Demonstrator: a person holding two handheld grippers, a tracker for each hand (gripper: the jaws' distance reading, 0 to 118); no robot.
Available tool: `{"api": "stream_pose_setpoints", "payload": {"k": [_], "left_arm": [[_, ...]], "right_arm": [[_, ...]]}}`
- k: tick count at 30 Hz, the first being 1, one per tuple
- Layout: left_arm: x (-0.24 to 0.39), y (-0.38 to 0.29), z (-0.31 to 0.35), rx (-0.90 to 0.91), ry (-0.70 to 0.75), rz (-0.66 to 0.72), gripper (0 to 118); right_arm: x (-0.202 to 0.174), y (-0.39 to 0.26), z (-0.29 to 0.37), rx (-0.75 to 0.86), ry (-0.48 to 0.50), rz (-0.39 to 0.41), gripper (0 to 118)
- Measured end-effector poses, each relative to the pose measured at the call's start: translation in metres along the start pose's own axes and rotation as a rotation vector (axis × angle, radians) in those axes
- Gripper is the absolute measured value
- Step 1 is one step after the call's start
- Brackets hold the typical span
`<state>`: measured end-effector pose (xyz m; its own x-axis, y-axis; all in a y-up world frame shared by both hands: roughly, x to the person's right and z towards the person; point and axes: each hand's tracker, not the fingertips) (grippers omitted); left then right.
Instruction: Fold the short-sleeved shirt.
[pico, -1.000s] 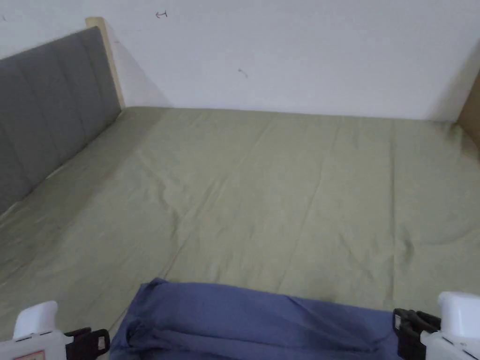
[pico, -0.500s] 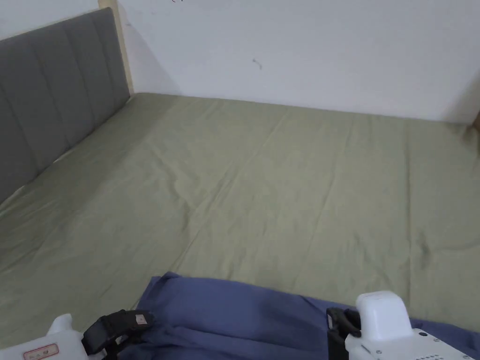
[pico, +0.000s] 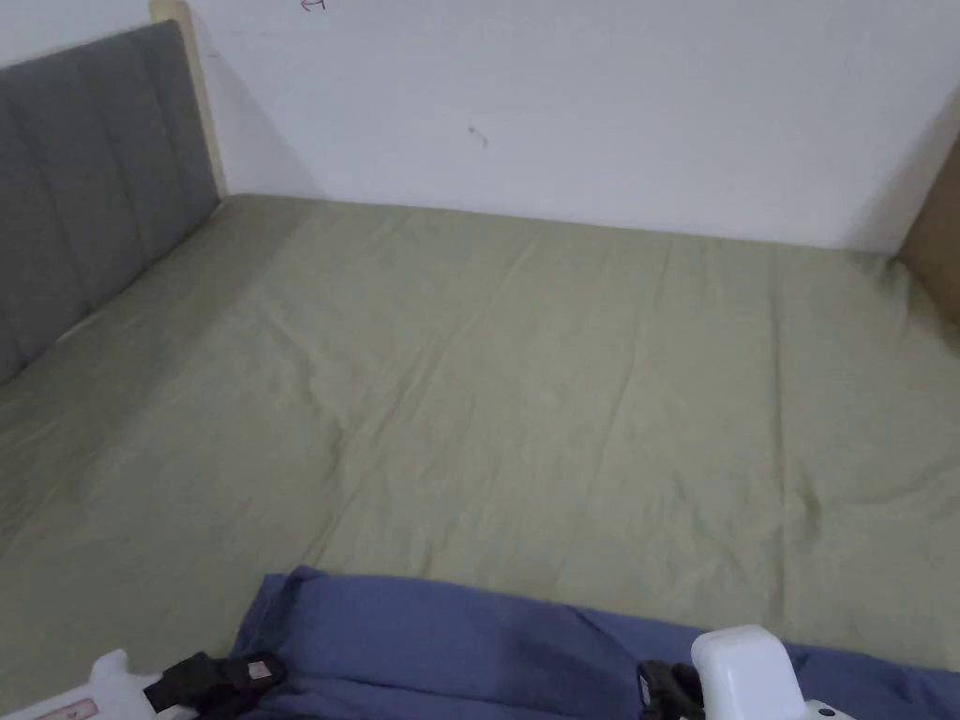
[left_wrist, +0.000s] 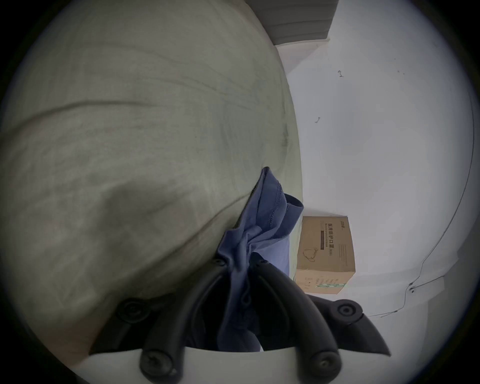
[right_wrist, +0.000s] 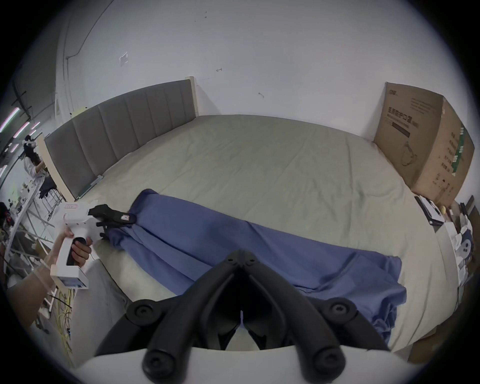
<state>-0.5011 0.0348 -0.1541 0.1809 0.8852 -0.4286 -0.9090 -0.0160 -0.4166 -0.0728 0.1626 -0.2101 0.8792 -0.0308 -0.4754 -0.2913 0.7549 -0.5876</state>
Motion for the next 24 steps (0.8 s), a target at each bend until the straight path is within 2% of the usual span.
{"api": "stream_pose_setpoints", "payload": {"k": [2, 5, 8, 12, 15, 19, 22, 24], "left_arm": [[0.017, 0.003, 0.001, 0.004, 0.091, -0.055, 9], [0.062, -0.006, 0.004, 0.037, 0.202, -0.244, 9], [0.102, -0.005, 0.0, 0.042, 0.196, -0.449, 9], [0.175, -0.053, -0.026, -0.001, 0.275, -0.851, 9], [0.214, -0.122, -0.062, -0.135, 0.245, -1.098, 9], [0.212, -0.202, -0.139, -0.381, 0.238, -1.295, 9], [0.186, -0.245, -0.186, -0.478, 0.306, -1.358, 9], [0.167, -0.257, -0.205, -0.507, 0.38, -1.374, 14]], "right_arm": [[0.014, -0.002, 0.004, -0.009, 0.005, -0.044, 0], [0.034, -0.004, 0.013, 0.019, -0.032, -0.105, 0], [0.055, -0.008, 0.025, 0.049, -0.04, -0.159, 0], [0.081, -0.016, 0.038, 0.077, -0.076, -0.184, 0], [0.103, -0.027, 0.046, 0.095, -0.095, -0.256, 0], [0.13, -0.045, 0.054, 0.094, -0.129, -0.343, 0], [0.148, -0.057, 0.058, 0.081, -0.146, -0.418, 0], [0.157, -0.063, 0.062, 0.082, -0.156, -0.437, 0]]}}
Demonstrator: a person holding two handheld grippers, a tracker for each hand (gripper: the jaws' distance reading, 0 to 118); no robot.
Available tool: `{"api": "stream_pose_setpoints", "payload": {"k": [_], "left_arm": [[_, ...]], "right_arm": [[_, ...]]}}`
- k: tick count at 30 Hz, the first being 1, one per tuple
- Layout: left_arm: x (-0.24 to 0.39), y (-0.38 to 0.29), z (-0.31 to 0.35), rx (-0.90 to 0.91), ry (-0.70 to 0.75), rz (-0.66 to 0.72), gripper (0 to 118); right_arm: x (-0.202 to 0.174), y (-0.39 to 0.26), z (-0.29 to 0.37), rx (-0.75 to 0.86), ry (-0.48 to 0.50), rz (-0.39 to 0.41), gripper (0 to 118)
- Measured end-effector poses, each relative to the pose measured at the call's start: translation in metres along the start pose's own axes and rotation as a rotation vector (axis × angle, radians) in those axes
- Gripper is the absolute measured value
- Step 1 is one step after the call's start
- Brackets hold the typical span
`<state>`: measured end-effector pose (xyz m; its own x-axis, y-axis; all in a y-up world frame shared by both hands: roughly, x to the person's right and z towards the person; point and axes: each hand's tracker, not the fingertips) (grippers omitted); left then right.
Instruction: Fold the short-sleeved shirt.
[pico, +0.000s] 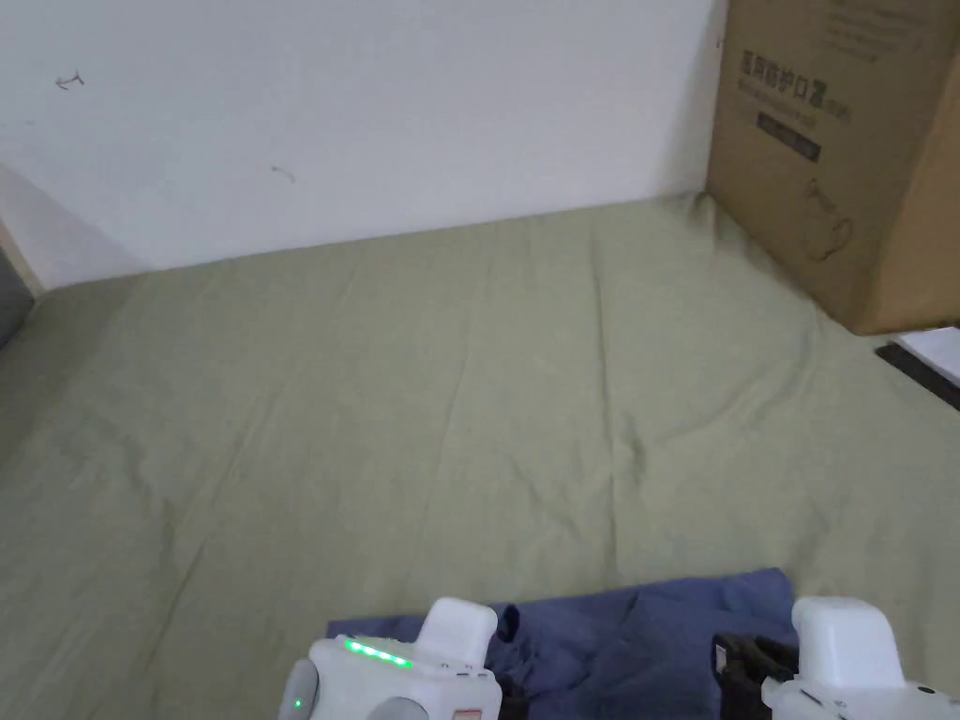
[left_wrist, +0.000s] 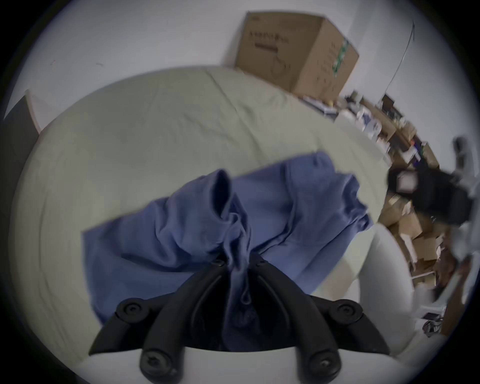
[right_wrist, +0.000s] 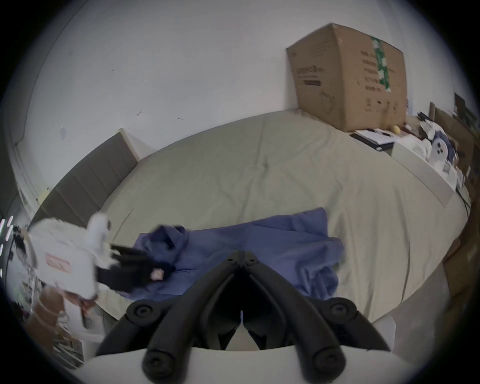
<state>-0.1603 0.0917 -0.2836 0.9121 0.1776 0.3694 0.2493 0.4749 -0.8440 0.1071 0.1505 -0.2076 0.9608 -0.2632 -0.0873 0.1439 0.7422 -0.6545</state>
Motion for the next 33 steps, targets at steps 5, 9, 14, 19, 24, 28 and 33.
{"api": "stream_pose_setpoints", "payload": {"k": [5, 9, 14, 19, 24, 28, 33], "left_arm": [[-0.012, -0.005, 0.008, 0.064, -0.072, 0.021, 89], [-0.028, 0.002, 0.049, 0.125, -0.115, 0.133, 99], [-0.08, -0.001, 0.086, 0.253, -0.166, 0.377, 95], [-0.112, -0.014, 0.077, 0.249, 0.034, 0.512, 0], [-0.082, -0.022, 0.048, 0.133, -0.144, 0.448, 0], [-0.044, -0.015, 0.021, 0.063, -0.229, 0.409, 0], [0.007, -0.001, -0.006, 0.003, -0.262, 0.264, 0]], "right_arm": [[0.015, -0.002, 0.002, -0.008, -0.032, -0.002, 0], [0.013, -0.003, -0.001, -0.02, -0.032, -0.016, 0], [0.001, -0.003, -0.003, -0.026, -0.013, 0.005, 0], [-0.006, -0.003, -0.007, -0.038, 0.01, 0.032, 0], [-0.008, -0.004, -0.01, -0.048, 0.019, 0.026, 0], [-0.006, -0.004, -0.011, -0.056, 0.016, 0.028, 0], [-0.005, -0.005, -0.008, -0.066, 0.002, 0.04, 0]]}}
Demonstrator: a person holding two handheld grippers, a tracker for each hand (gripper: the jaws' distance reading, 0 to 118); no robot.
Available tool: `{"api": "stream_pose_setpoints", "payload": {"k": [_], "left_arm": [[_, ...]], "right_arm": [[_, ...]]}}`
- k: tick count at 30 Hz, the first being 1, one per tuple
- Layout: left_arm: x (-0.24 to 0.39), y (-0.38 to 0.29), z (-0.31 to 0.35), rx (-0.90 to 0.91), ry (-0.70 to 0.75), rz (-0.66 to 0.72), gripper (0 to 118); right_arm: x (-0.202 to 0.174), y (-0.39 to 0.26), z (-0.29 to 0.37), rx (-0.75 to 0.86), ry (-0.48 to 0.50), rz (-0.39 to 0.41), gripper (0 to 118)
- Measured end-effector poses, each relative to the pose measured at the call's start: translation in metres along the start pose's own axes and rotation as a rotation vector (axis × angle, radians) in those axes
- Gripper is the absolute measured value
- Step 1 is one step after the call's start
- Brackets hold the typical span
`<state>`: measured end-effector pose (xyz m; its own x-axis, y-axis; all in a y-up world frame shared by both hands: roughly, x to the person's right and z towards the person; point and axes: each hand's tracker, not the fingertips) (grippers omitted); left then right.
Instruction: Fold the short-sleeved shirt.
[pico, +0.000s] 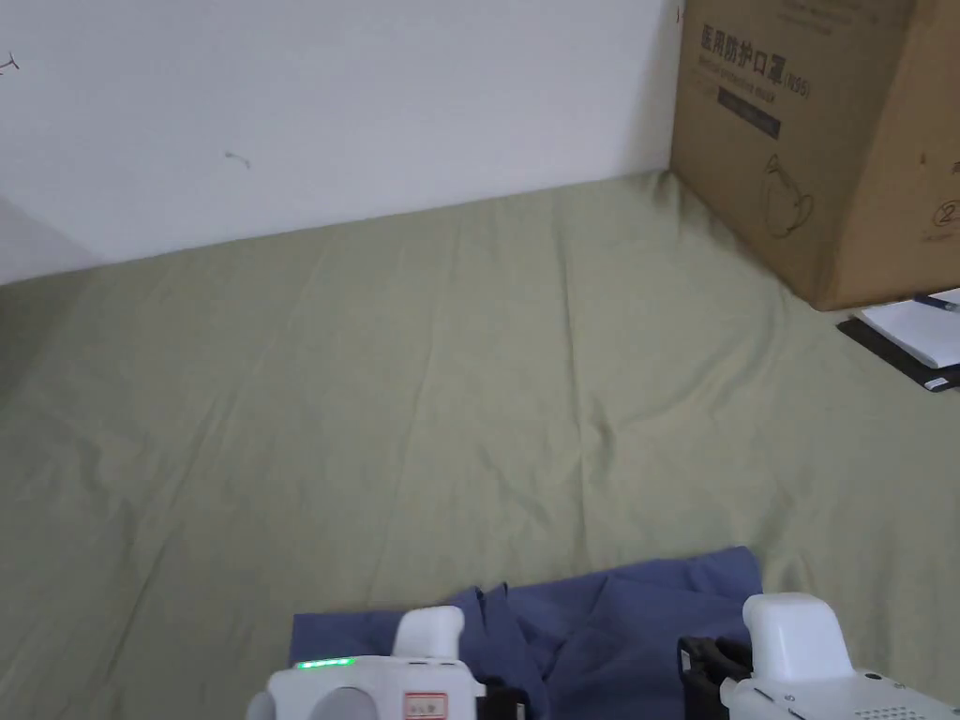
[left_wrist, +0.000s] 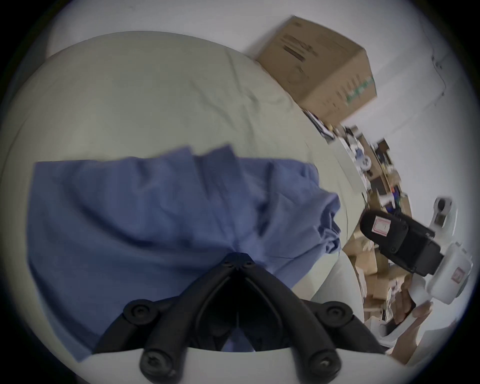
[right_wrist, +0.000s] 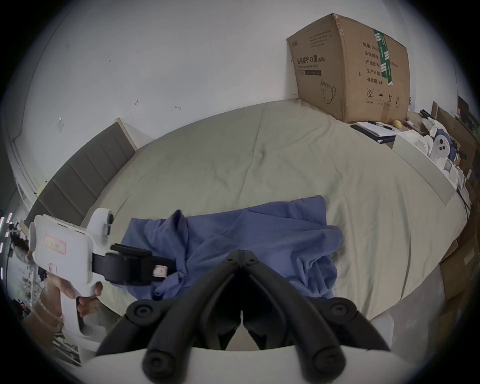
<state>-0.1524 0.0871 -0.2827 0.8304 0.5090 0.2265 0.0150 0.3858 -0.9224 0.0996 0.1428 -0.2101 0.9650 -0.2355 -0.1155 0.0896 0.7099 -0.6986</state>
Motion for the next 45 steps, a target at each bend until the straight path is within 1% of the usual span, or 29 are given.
{"api": "stream_pose_setpoints", "payload": {"k": [5, 7, 9, 11, 12, 13, 14, 15, 16, 19, 20, 21, 24, 26, 28, 30, 32, 33, 34, 35, 36, 37, 38, 39, 40, 41, 42, 44, 45], "left_arm": [[0.018, 0.005, -0.004, -0.015, -0.103, -0.05, 0], [0.008, 0.009, 0.009, 0.0, -0.074, -0.032, 0], [-0.012, 0.014, 0.032, 0.062, -0.046, -0.004, 2], [-0.034, 0.016, 0.061, 0.141, -0.092, 0.06, 23], [-0.049, 0.016, 0.078, 0.167, -0.128, 0.09, 40], [-0.064, 0.012, 0.096, 0.19, -0.147, 0.124, 70], [-0.078, 0.01, 0.108, 0.208, -0.154, 0.146, 93], [-0.095, 0.006, 0.121, 0.233, -0.151, 0.167, 108], [-0.112, 0.001, 0.132, 0.263, -0.14, 0.189, 114], [-0.155, -0.015, 0.155, 0.274, -0.032, 0.268, 114], [-0.167, -0.018, 0.157, 0.265, -0.024, 0.295, 114], [-0.176, -0.023, 0.158, 0.254, -0.044, 0.34, 114], [-0.2, -0.032, 0.146, 0.225, -0.183, 0.456, 114], [-0.207, -0.031, 0.129, 0.169, -0.234, 0.516, 114], [-0.209, -0.031, 0.114, 0.157, -0.254, 0.503, 113], [-0.212, -0.027, 0.097, 0.154, -0.315, 0.498, 113], [-0.211, -0.024, 0.092, 0.178, -0.383, 0.538, 111], [-0.227, -0.02, 0.084, 0.183, -0.458, 0.547, 102], [-0.229, -0.018, 0.077, 0.174, -0.524, 0.56, 85], [-0.231, -0.017, 0.068, 0.149, -0.559, 0.576, 64], [-0.232, -0.015, 0.057, 0.084, -0.524, 0.572, 39], [-0.222, -0.016, 0.055, 0.025, -0.423, 0.553, 22], [-0.217, -0.017, 0.051, -0.006, -0.335, 0.526, 22], [-0.219, -0.02, 0.05, 0.005, -0.37, 0.517, 8], [-0.223, -0.02, 0.058, 0.048, -0.477, 0.539, 8], [-0.221, -0.02, 0.066, 0.059, -0.47, 0.532, 8], [-0.214, -0.019, 0.076, 0.073, -0.423, 0.504, 8], [-0.215, -0.017, 0.083, 0.029, -0.394, 0.489, 8], [-0.235, -0.015, 0.079, 0.036, -0.381, 0.493, 8]], "right_arm": [[-0.001, 0.0, 0.003, -0.005, -0.01, 0.001, 0], [-0.004, 0.002, 0.004, -0.006, -0.014, 0.01, 0], [-0.008, 0.005, 0.007, -0.003, -0.014, 0.024, 0], [-0.012, 0.008, 0.008, 0.001, -0.015, 0.037, 0], [-0.015, 0.009, 0.007, 0.001, -0.012, 0.043, 0], [-0.018, 0.01, 0.006, 0.001, -0.011, 0.049, 0], [-0.021, 0.01, 0.005, 0.0, -0.009, 0.056, 0], [-0.025, 0.011, 0.003, -0.004, -0.005, 0.063, 0], [-0.03, 0.012, 0.002, -0.009, -0.001, 0.071, 0], [-0.045, 0.012, -0.004, -0.033, 0.018, 0.109, 0], [-0.05, 0.012, -0.007, -0.039, 0.022, 0.12, 0], [-0.056, 0.012, -0.009, -0.046, 0.028, 0.134, 0], [-0.066, 0.014, -0.018, -0.059, 0.057, 0.147, 0], [-0.076, 0.016, -0.022, -0.057, 0.051, 0.196, 0], [-0.087, 0.017, -0.022, -0.06, 0.038, 0.234, 0], [-0.093, 0.019, -0.024, -0.069, 0.037, 0.243, 0], [-0.097, 0.022, -0.022, -0.074, 0.034, 0.243, 0], [-0.098, 0.024, -0.021, -0.071, 0.038, 0.24, 0], [-0.099, 0.025, -0.02, -0.065, 0.044, 0.231, 0], [-0.1, 0.027, -0.02, -0.061, 0.05, 0.222, 0], [-0.099, 0.029, -0.022, -0.059, 0.056, 0.216, 0], [-0.1, 0.03, -0.023, -0.058, 0.057, 0.216, 0], [-0.102, 0.031, -0.023, -0.052, 0.052, 0.215, 0], [-0.103, 0.031, -0.022, -0.043, 0.048, 0.213, 0], [-0.103, 0.032, -0.021, -0.039, 0.05, 0.213, 0], [-0.103, 0.032, -0.02, -0.031, 0.048, 0.211, 0], [-0.103, 0.032, -0.019, -0.021, 0.046, 0.205, 0], [-0.104, 0.033, -0.017, -0.016, 0.041, 0.194, 0], [-0.104, 0.033, -0.016, -0.016, 0.041, 0.186, 0]]}}
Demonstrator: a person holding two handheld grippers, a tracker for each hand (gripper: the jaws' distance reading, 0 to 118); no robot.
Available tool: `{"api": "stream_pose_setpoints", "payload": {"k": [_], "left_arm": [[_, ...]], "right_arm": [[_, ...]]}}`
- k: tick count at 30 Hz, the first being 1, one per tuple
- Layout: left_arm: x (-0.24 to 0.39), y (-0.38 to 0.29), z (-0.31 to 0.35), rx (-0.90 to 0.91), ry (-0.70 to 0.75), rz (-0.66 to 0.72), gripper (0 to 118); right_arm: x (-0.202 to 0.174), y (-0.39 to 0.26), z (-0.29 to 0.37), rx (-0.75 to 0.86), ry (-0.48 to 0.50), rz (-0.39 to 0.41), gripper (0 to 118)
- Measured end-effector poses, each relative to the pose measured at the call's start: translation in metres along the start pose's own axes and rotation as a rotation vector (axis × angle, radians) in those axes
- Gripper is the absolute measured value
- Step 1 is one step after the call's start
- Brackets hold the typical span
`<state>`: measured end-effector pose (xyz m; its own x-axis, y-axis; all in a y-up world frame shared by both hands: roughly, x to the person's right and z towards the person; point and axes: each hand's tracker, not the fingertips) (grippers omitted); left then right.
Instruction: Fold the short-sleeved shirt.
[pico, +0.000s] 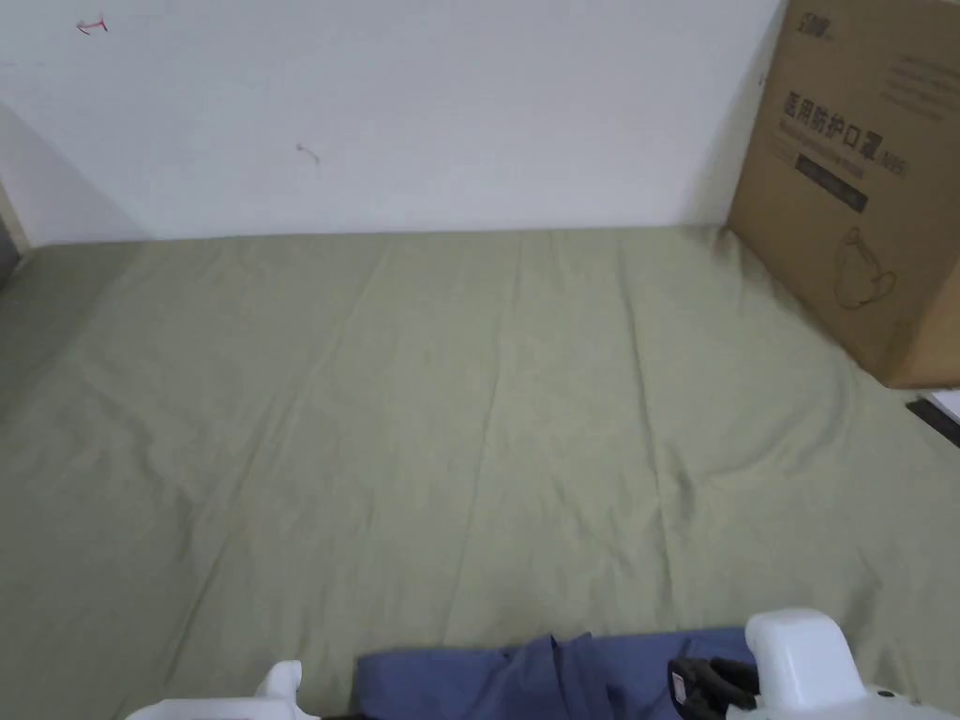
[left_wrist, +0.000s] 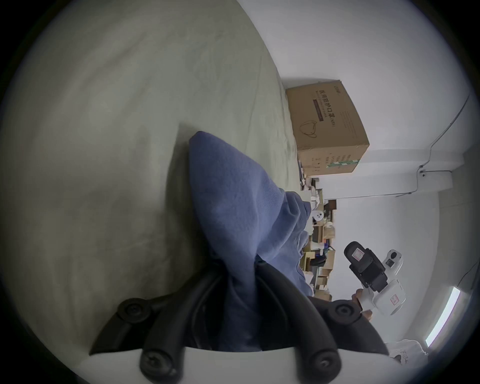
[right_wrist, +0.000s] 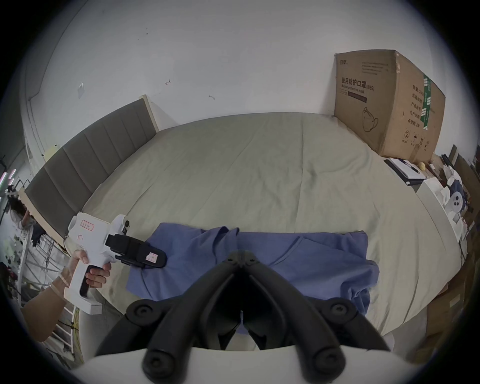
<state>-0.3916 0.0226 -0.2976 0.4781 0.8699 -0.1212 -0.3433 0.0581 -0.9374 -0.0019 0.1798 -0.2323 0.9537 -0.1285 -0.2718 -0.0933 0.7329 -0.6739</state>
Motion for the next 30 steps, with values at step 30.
{"api": "stream_pose_setpoints", "payload": {"k": [30], "left_arm": [[0.172, -0.031, 0.061, 0.206, 0.38, -0.101, 8]], "right_arm": [[0.061, -0.029, 0.033, 0.029, 0.005, -0.088, 0]]}}
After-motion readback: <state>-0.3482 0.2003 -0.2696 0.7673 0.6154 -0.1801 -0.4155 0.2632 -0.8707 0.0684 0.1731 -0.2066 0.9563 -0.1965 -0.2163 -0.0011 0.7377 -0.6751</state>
